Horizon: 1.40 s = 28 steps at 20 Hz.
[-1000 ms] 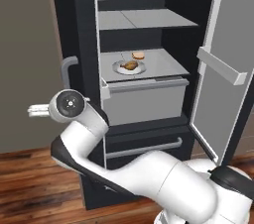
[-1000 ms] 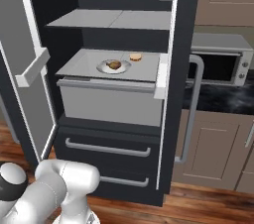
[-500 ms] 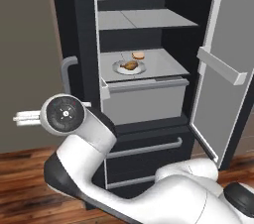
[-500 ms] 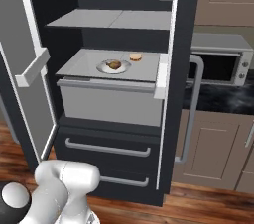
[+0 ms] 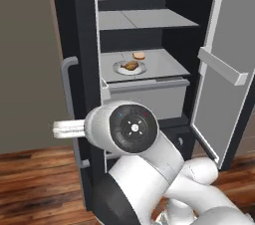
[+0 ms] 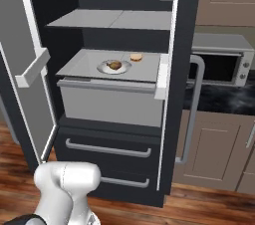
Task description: Retrieve the chicken drumstick from the fridge and place it on the saucepan with marinade on the stove.
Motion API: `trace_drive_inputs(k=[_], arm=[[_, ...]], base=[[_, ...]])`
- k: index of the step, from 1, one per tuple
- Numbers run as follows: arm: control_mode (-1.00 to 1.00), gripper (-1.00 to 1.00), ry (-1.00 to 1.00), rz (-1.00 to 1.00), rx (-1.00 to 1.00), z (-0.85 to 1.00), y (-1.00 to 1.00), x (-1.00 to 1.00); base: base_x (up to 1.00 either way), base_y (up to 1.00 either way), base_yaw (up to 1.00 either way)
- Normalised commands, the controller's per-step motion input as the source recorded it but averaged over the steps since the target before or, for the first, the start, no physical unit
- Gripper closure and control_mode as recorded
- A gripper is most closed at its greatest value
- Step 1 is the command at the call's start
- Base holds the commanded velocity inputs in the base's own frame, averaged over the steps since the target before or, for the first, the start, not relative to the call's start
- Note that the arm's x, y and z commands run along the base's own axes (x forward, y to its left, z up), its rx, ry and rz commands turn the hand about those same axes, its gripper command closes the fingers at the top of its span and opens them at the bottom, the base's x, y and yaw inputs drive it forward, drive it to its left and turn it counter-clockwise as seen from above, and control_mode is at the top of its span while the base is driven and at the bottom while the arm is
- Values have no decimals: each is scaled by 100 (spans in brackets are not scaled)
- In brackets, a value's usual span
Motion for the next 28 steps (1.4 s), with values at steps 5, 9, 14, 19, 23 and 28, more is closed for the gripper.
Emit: trace_drive_inputs(k=[5,9,14,19,23,28], arm=[[-100,-100,0,0,0,6,-100,-47],[-100,-100,3,0,0,1,-100,-33],[-100,-100,7,0,0,0,-100,-16],[-100,-100,9,0,1,1,-100,0],[-100,-100,15,0,15,9,-91,11],[-100,-100,14,0,13,1,-46,51]], base=[[0,0,0],[0,0,0],[0,0,0],[0,0,0],[0,0,0],[0,0,0]])
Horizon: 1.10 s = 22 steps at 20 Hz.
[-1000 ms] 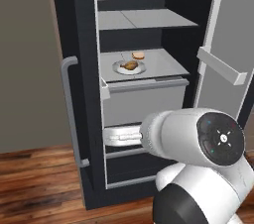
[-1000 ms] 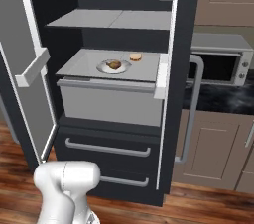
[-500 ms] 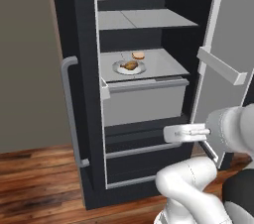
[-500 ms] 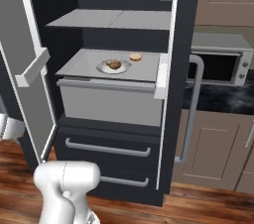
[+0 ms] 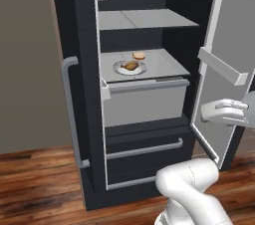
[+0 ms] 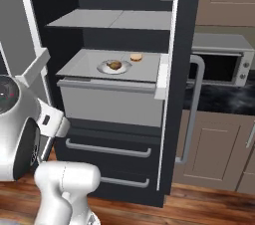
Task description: Retrieve the chicken drumstick from the fridge and place it on the saucepan with marinade on the stove.
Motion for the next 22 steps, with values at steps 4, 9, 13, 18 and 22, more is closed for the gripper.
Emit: trace_drive_inputs(k=[4,9,13,18,22], arm=[[-100,-100,8,-5,0,-3,-13,89],[-100,-100,4,-6,-12,-22,0,92],[-100,-100,-7,-6,-34,-34,5,48],[-100,-100,-16,-1,-33,-25,0,14],[-100,-100,-5,0,-8,0,-8,0]], base=[[0,0,0],[0,0,0],[0,0,0],[0,0,0],[0,0,0]])
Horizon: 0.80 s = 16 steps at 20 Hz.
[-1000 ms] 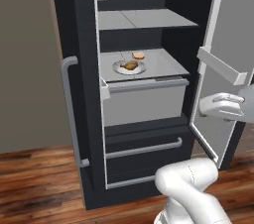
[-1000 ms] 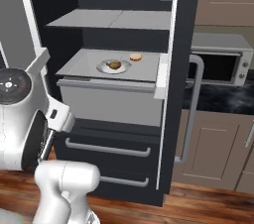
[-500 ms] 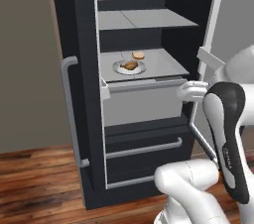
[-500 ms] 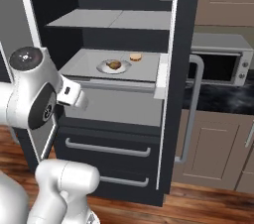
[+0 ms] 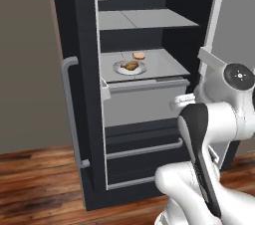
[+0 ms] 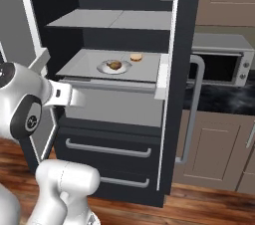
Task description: Retrieve the chicken drumstick from the fridge and place it on the saucepan with marinade on the stove.
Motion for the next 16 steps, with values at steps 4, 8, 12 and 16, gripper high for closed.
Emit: trace_drive_inputs(k=[4,8,12,16], arm=[[-100,-100,2,0,1,0,-21,0],[-100,-100,11,0,8,0,-20,1],[-100,-100,9,0,6,0,-3,16],[-100,-100,4,0,0,-2,0,12]], base=[[0,0,0],[0,0,0],[0,0,0],[0,0,0]])
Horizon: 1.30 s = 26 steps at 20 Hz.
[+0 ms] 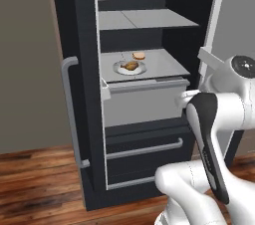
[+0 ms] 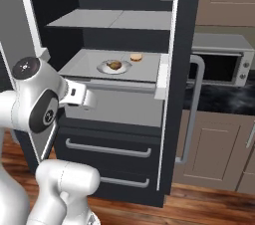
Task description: Retrieve the chicken drumstick from the fridge and place it on the saucepan with marinade on the stove.
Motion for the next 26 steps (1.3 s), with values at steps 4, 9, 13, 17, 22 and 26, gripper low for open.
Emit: trace_drive_inputs(k=[4,9,13,17,22,26], arm=[[-100,-100,0,0,0,-5,1,15],[-100,-100,0,0,0,0,0,11],[-100,-100,0,0,0,0,0,2],[-100,-100,0,0,0,0,0,0],[100,-100,0,0,0,0,0,0],[100,-100,0,0,0,0,0,0]], base=[[0,0,0],[0,0,0],[0,0,0],[0,0,0],[15,0,0],[35,0,0]])
